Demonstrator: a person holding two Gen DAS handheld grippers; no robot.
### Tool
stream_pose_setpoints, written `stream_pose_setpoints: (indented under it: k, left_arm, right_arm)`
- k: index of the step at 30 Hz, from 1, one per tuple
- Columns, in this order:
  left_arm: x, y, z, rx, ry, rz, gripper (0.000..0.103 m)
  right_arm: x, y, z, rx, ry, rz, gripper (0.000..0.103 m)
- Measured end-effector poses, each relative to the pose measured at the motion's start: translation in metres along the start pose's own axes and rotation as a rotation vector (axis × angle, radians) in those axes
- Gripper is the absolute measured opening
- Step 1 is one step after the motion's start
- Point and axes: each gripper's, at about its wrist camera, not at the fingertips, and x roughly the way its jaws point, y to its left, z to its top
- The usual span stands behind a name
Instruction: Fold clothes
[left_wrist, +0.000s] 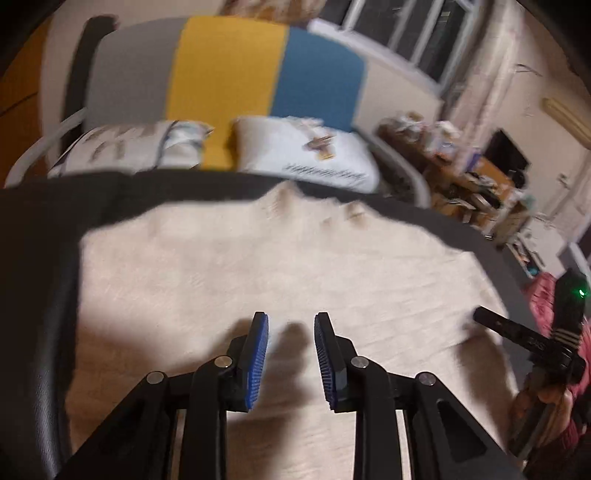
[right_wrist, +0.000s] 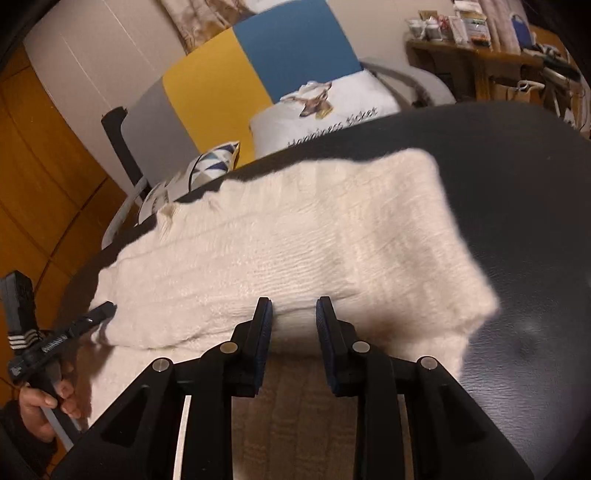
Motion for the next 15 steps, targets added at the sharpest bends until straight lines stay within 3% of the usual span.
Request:
stream_pose_setpoints:
  k: [5, 8, 11, 13, 15]
  left_arm:
    - [0.020, -0.031, 0.024, 0.079, 0.010, -0.054, 0.026]
    - [0.049, -0.035, 0.038, 0.088, 0.050, -0.026, 0.026]
    - [0.074, -0.016, 0.038, 0.016, 0.088, -0.004, 0.026]
    - [0.074, -0.005, 0.037, -0.031, 0.076, -0.042, 0.026]
    - [0.066, 0.000, 0.037, -0.050, 0.071, -0.073, 0.026]
  right_arm:
    - [-0.001, 0.028, 0.031, -0.071, -0.040, 0.004, 0.028]
    - [0.018, 0.052, 0.050, -0.137, -0.024, -0.001, 0.042]
    - [0.052, 0.072, 0.060, -0.202, 0.034, -0.010, 0.043]
    - [0.075, 0.078, 0.057, -0.248, 0.082, -0.057, 0.044]
    - [0.083, 0.079, 0.049, -0.294, 0.074, -0.098, 0.046]
